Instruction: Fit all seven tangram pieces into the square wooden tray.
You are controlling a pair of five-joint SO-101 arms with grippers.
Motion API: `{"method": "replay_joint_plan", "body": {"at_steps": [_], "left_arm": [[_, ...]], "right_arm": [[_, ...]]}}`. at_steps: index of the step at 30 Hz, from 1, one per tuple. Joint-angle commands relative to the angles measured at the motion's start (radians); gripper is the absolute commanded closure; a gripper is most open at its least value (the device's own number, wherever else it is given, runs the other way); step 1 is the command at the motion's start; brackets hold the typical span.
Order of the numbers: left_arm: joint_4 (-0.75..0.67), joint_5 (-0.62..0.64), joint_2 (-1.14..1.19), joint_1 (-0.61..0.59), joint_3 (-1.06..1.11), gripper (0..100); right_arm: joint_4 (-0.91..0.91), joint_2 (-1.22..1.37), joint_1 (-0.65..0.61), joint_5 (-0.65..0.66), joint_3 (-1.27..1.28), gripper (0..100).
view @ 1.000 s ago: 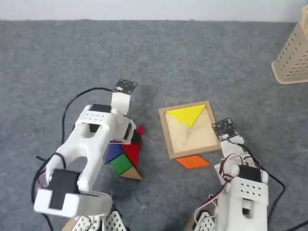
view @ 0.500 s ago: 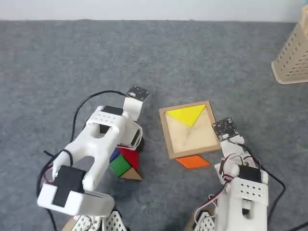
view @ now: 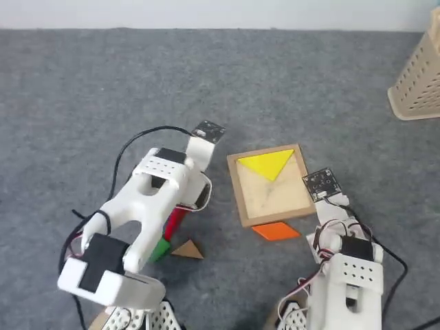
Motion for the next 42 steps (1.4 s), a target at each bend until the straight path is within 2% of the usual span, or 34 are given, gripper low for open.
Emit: {"method": "replay_joint_plan", "body": {"at_steps": [1, 9, 13, 18, 23, 29, 35, 42], "left_arm": [[0.032, -0.002, -0.002, 0.031, -0.088, 99], [0.284, -0.002, 0.0, 0.061, -0.469, 99], [0.285, 0.069, 0.011, 0.155, -0.55, 99], [0.192, 0.169, 0.012, 0.25, -0.547, 99], [0.123, 0.311, 0.037, 0.258, -0.544, 99], [0.035, 0.456, 0.216, 0.252, -0.57, 99], [0.038, 0.626, 0.288, 0.238, -0.634, 99], [0.112, 0.959, 0.269, 0.232, -0.633, 99]], "right_arm": [[0.008, -0.022, 0.013, 0.014, -0.005, 90.7], [0.008, -0.022, 0.013, 0.014, -0.005, 90.7], [0.008, -0.022, 0.013, 0.014, -0.005, 90.7], [0.008, -0.022, 0.013, 0.012, -0.005, 90.7], [0.008, -0.022, 0.013, 0.012, -0.005, 90.7], [0.008, -0.022, 0.013, 0.012, -0.005, 90.7], [0.007, -0.022, 0.013, 0.012, -0.005, 90.7], [0.005, -0.022, 0.013, 0.012, -0.005, 90.7]]}}
